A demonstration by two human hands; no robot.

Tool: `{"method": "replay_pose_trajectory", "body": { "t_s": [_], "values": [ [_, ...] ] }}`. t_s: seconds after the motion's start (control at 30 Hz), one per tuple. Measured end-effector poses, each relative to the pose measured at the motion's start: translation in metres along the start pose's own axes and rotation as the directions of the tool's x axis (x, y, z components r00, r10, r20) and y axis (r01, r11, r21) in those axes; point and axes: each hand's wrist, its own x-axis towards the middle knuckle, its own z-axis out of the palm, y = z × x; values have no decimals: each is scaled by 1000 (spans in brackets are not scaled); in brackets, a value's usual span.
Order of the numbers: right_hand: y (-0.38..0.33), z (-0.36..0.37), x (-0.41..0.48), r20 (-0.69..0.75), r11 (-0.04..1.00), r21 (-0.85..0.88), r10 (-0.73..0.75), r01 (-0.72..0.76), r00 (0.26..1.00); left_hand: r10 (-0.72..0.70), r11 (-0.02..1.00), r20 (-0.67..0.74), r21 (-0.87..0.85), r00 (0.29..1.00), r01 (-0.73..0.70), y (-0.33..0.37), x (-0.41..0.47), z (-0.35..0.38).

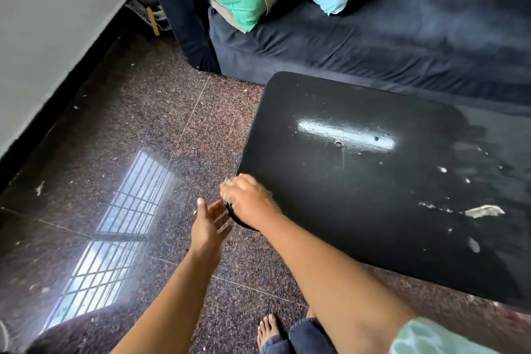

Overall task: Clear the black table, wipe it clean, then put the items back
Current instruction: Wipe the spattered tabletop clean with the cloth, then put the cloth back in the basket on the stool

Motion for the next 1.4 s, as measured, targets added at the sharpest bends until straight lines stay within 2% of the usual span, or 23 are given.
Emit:
{"method": "replay_pose_trajectory", "body": {
  "t_s": [0.07, 0.13, 0.17, 0.23, 0.3, 0.43, 0.53, 0.67, 0.73, 0.77, 0.87, 1.03, 1.1, 1.2, 1.27, 1.33, 1.4],
  "values": [
    [-3, 5, -17, 83, 998, 70, -16, 10, 996, 17, 994, -37, 104, 999, -14, 1, -11, 0],
    [-5, -2, -33, 20, 947, 300, 115, -115, 993, 56, 979, -92, 200, 994, -37, 2, -24, 2],
    [-6, -10, -41, -16, 888, 417, 218, -191, 976, 92, 971, -66, 227, 994, -74, 4, -33, 6],
    [-15, -37, -65, -44, 742, 627, 341, -240, 939, 158, 956, 76, 238, 984, -172, 13, -68, 18],
    [-27, -70, -93, -35, 587, 783, 373, -207, 927, 216, 932, 229, 242, 949, -271, 26, -105, 32],
    [-38, -140, -160, -64, 448, 885, 387, -127, 920, 217, 898, 458, 251, 862, -360, 51, -171, 66],
    [-36, -194, -223, -119, 353, 935, 406, -35, 906, 105, 940, 600, 200, 793, -275, 60, -224, 113],
    [-13, -256, -299, -163, 52, 986, 525, 159, 835, -7, 980, 729, 141, 684, -140, 42, -281, 193],
    [14, -286, -344, -177, 7, 976, 600, 216, 780, -38, 986, 749, 134, 661, -95, 22, -313, 245],
    [28, -296, -362, -189, 26, 974, 636, 224, 748, -40, 986, 747, 136, 663, -94, 11, -325, 268],
    [91, -337, -439, -257, 225, 965, 688, 136, 678, 5, 983, 717, 126, 698, -137, -37, -370, 356],
    [186, -400, -549, -278, 485, 864, 684, -135, 674, 98, 976, 706, 69, 702, -206, -100, -431, 464],
    [215, -425, -577, -253, 628, 722, 630, -290, 734, 84, 967, 729, 105, 679, -233, -109, -447, 489],
    [256, -467, -606, -161, 848, 425, 416, -317, 895, 47, 907, 784, 226, 619, -355, -116, -464, 533],
    [274, -487, -610, -44, 907, 249, 361, -339, 932, -4, 849, 829, 299, 559, -437, -114, -466, 558],
    [294, -509, -615, 0, 910, 116, 401, -398, 916, -72, 805, 863, 346, 500, -482, -112, -463, 588],
    [314, -529, -628, 10, 879, 92, 469, -468, 883, -77, 799, 863, 353, 499, -488, -116, -461, 619]
  ]
}}
